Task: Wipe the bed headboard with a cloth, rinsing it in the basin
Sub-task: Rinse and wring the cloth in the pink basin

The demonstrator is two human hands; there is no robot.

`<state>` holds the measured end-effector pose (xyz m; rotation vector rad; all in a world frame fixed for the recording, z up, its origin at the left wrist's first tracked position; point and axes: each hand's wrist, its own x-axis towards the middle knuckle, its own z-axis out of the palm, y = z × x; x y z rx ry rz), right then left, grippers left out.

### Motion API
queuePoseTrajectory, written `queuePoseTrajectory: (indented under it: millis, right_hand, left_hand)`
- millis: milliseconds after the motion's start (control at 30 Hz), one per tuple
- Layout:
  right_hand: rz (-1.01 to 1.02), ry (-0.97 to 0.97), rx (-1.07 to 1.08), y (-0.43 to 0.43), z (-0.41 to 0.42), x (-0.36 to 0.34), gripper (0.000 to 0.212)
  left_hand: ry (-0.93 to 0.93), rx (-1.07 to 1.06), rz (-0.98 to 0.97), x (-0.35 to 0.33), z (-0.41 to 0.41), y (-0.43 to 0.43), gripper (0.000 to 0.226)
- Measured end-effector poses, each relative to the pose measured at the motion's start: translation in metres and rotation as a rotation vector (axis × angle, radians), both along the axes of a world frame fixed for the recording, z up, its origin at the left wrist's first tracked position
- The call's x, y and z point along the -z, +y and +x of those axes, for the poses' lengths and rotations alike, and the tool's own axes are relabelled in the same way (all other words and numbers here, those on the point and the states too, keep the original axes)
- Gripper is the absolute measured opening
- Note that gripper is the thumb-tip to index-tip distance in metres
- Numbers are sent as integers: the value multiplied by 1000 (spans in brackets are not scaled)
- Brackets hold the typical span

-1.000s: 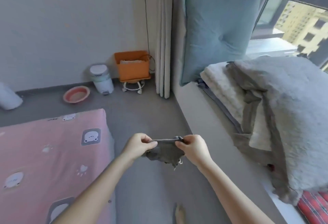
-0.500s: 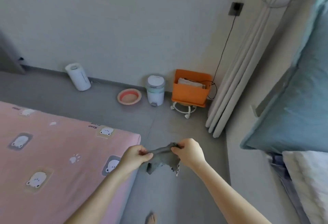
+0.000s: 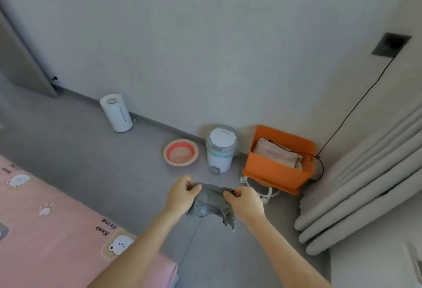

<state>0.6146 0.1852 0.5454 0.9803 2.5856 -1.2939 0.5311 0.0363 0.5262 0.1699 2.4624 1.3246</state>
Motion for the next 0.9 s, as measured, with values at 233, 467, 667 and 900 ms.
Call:
queuePoseTrajectory:
  millis: [233, 467, 667, 900]
  right_hand:
    - [-56, -28, -112, 70, -178, 42, 35]
    - [-166, -64, -130, 93, -340, 101, 19]
    - [-142, -108, -142, 99, -481, 181, 19]
    - [-180, -192, -145, 105, -612, 294, 21]
  left_hand:
    - [-4, -85, -107, 21, -146, 51, 35]
    - [-88, 25, -331, 68, -280, 42, 20]
    - [-241, -76, -315, 154, -412, 39, 32]
    - [-416, -347, -172, 271, -531, 59, 19]
